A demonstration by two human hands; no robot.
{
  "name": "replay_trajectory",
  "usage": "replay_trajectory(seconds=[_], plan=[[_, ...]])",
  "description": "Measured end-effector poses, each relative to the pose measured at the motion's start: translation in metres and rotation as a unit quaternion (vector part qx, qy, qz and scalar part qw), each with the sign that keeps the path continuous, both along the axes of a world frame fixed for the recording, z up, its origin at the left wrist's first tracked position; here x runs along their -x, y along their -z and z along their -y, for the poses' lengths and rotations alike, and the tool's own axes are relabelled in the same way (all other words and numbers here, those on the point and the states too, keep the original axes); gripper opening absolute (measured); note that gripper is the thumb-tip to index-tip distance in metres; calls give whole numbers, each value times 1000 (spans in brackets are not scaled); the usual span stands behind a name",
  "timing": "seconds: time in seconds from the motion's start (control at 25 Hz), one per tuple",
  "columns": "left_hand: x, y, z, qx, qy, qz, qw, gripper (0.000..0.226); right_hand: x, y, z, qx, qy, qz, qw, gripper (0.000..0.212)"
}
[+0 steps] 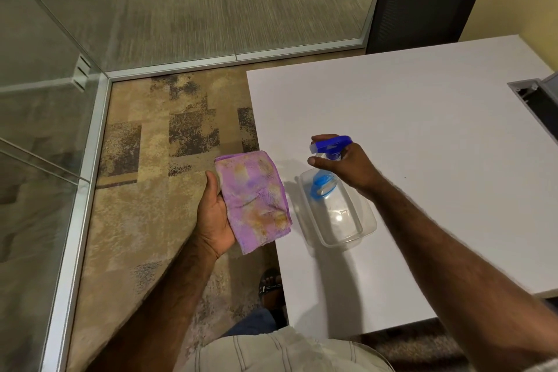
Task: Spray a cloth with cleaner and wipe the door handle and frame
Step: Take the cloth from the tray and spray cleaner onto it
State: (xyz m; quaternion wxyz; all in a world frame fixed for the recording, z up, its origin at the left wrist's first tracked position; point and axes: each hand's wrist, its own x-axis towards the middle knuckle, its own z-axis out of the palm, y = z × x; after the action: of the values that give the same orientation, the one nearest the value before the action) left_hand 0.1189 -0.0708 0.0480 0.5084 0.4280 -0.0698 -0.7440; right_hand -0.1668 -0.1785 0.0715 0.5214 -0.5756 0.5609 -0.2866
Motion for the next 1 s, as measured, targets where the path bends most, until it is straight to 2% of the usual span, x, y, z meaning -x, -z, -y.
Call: replay_trajectory(seconds=[0.16,0.32,0.48,0.6,0.76,0.88,1.0], plan=[[-3,-2,-1,7,-6,3,1000,85,-5,-5,-9,58,17,-21,998,30],[-4,-5,0,17,-11,4,1000,84,-9,-28,-20,129,27,9,991,35],[-5,-9,0,27,-10,4,1000,85,-8,-63,-29,166,-30,43,985,37],[-4,-12,-1,31,-5,7,999,87,-11,-82,-38,137,-72,41,987,33],[0,-18,-3,46,7,15,999,90,-26,-85,-58,80,-73,-10,994,11],[4,-21,-5,54,12,12,998,92,-36,-78,-64,88,-62,-64,992,32],[6,-23,-6,57,17,-6,998,95,-43,-74,-65,61,-32,-72,995,32]])
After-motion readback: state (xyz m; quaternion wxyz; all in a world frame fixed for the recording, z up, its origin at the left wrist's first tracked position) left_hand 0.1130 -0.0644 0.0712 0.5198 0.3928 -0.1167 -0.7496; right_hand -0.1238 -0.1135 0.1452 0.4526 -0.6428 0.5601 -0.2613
